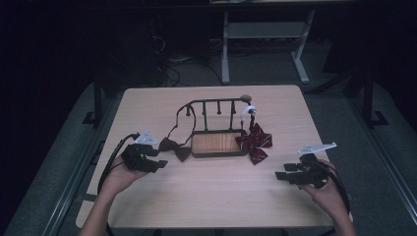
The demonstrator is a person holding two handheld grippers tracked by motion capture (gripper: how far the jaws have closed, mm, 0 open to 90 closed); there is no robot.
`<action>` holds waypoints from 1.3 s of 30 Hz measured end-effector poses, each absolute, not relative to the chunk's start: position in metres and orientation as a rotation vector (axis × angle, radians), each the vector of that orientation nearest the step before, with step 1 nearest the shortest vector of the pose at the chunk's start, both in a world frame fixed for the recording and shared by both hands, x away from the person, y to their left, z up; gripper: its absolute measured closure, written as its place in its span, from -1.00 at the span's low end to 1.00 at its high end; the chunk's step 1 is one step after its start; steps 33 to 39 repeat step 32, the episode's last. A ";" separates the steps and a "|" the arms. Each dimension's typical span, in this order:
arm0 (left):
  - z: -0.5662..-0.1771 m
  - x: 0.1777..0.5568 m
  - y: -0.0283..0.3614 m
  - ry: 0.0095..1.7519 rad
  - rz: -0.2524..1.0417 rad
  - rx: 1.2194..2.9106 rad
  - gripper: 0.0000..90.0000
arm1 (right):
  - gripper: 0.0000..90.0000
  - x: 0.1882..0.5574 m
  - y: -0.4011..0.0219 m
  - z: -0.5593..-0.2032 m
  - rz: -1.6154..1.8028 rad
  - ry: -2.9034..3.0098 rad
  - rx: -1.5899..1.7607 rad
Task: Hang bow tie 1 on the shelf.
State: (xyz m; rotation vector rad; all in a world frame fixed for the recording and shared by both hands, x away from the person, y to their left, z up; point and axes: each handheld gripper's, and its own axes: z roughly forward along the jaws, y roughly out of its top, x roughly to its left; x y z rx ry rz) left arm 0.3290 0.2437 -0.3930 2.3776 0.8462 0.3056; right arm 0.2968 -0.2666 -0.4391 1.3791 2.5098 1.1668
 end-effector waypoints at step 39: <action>-0.424 0.305 0.250 0.875 0.335 2.312 -0.07 | -0.09 0.296 -0.262 -0.442 1.164 2.513 1.371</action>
